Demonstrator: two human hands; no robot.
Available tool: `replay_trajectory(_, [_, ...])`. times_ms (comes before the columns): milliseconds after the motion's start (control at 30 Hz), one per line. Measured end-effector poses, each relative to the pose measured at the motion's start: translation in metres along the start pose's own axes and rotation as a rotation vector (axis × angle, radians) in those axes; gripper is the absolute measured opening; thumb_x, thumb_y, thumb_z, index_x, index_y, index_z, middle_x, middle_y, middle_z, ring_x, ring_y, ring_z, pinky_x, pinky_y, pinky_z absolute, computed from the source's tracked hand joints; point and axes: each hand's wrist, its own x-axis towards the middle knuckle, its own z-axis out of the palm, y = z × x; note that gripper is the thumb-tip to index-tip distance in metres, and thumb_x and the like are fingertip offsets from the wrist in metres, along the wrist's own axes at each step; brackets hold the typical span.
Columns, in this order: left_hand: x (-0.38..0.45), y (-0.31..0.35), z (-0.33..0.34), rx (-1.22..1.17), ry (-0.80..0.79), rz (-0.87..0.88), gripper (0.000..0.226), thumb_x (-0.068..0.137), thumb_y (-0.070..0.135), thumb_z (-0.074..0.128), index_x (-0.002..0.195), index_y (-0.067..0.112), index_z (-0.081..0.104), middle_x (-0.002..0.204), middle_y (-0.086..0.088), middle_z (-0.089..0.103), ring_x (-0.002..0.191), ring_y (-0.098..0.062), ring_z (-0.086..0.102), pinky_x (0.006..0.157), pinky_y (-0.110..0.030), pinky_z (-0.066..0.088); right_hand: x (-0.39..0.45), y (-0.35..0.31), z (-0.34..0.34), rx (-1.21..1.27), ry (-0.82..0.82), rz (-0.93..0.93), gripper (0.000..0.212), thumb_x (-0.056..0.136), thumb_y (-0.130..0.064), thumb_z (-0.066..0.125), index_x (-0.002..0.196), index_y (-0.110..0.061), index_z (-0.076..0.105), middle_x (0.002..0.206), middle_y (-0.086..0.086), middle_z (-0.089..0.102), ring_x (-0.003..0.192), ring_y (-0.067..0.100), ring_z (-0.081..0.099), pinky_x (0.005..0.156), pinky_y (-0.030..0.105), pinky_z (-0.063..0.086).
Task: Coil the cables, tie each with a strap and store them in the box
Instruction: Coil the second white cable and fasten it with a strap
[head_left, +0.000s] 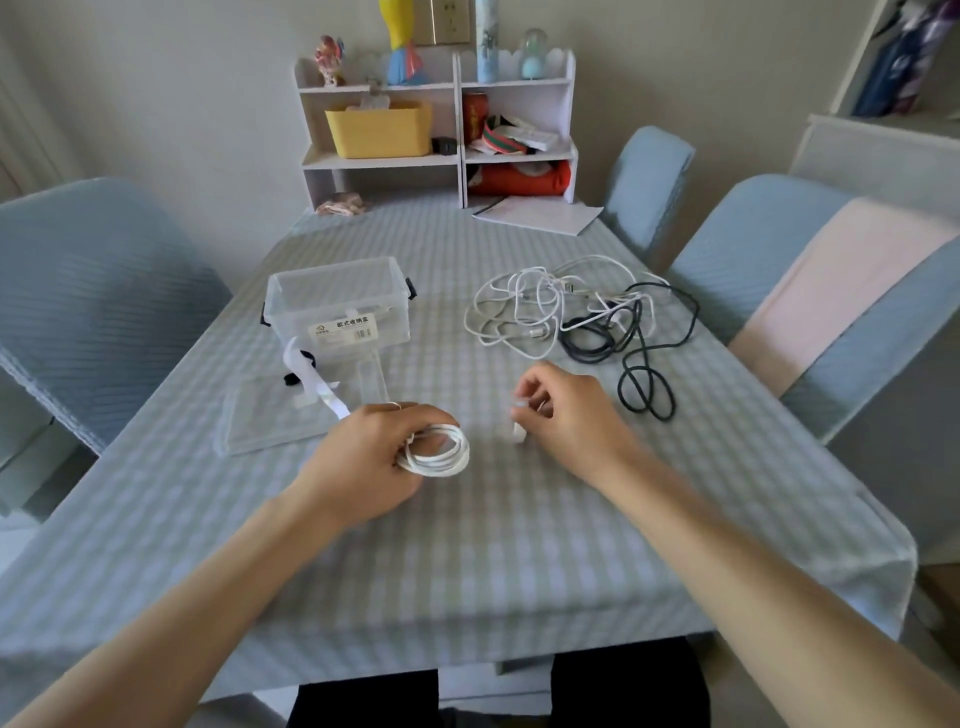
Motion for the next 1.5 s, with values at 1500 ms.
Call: replay_trajectory(1500, [0.084,0.031,0.027,0.209,-0.545,-0.152,0.056,0.082,0.033,0.067,0.132,0.027,0.042,0.108,0.006,0.055,0.098,-0.017,0.057,0.078,-0.029,0.040,-0.011,0.030,-0.014,-0.094,-0.191,-0.205,0.054,0.065,-0.070,0.067,0.092,-0.023,0.065,0.095,-0.013,0.063,0.090,0.011,0.059,0.082,0.037,0.050])
